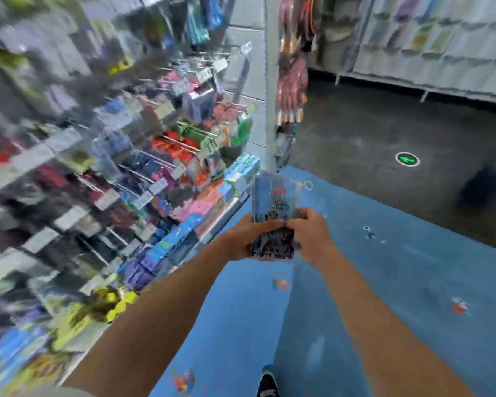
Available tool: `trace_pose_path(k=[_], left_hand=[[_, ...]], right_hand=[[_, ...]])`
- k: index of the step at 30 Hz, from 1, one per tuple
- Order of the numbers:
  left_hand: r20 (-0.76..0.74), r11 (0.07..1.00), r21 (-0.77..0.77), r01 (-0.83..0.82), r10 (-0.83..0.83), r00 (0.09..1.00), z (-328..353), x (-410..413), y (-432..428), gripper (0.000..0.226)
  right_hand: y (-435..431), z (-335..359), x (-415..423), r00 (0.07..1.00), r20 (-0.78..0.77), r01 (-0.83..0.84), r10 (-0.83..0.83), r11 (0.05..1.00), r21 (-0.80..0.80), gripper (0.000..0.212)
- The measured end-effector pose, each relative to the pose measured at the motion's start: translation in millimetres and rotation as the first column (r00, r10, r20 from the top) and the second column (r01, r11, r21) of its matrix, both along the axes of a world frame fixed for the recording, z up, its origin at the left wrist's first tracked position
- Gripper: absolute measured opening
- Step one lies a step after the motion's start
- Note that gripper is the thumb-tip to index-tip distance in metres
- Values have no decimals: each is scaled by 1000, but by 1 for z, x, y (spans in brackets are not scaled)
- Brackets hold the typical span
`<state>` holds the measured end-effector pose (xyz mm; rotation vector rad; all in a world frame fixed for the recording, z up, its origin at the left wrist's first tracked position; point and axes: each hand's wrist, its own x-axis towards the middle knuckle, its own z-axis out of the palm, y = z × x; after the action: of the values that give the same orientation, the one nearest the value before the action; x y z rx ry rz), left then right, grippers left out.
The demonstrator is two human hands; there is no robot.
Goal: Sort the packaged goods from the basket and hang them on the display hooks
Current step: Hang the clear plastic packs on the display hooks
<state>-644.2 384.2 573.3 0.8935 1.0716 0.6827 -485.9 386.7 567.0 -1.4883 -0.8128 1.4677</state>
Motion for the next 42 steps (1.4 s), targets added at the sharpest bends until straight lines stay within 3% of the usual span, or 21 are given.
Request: trace_pose_path(k=[2, 7, 9, 11, 13, 22, 24, 32, 42], left_hand=[[26, 994, 59, -91, 89, 996, 17, -48, 8, 51], [46, 906, -5, -423, 423, 905, 44, -151, 22, 74], [93, 863, 16, -505, 502, 860, 54, -183, 24, 52], [170, 837, 52, -545, 531, 830, 62, -210, 25, 39], [195, 799, 91, -594, 571, 797, 65, -234, 27, 42], [121, 620, 260, -740, 740, 662, 77, -298, 67, 45], [136, 576, 275, -770, 769, 624, 84, -307, 80, 55], [219, 382, 298, -875, 865, 452, 132, -338, 102, 44], [190, 150, 272, -951, 960, 206, 146, -381, 29, 50]], right_hand=[[24, 21, -47, 995, 28, -96, 95, 995, 30, 21], [78, 53, -144, 971, -5, -240, 241, 970, 45, 23], [90, 64, -180, 948, -9, -316, 318, 945, 81, 27], [99, 75, -214, 921, 16, -389, 390, 915, 107, 25], [108, 86, -240, 890, 57, -455, 451, 880, 136, 19], [181, 115, -329, 716, 190, -698, 672, 685, 209, 21], [202, 124, -345, 675, 229, -737, 701, 638, 223, 17], [258, 161, -415, 516, 144, -840, 844, 466, 277, 18], [210, 175, -487, 333, 130, -915, 934, 286, 285, 19]])
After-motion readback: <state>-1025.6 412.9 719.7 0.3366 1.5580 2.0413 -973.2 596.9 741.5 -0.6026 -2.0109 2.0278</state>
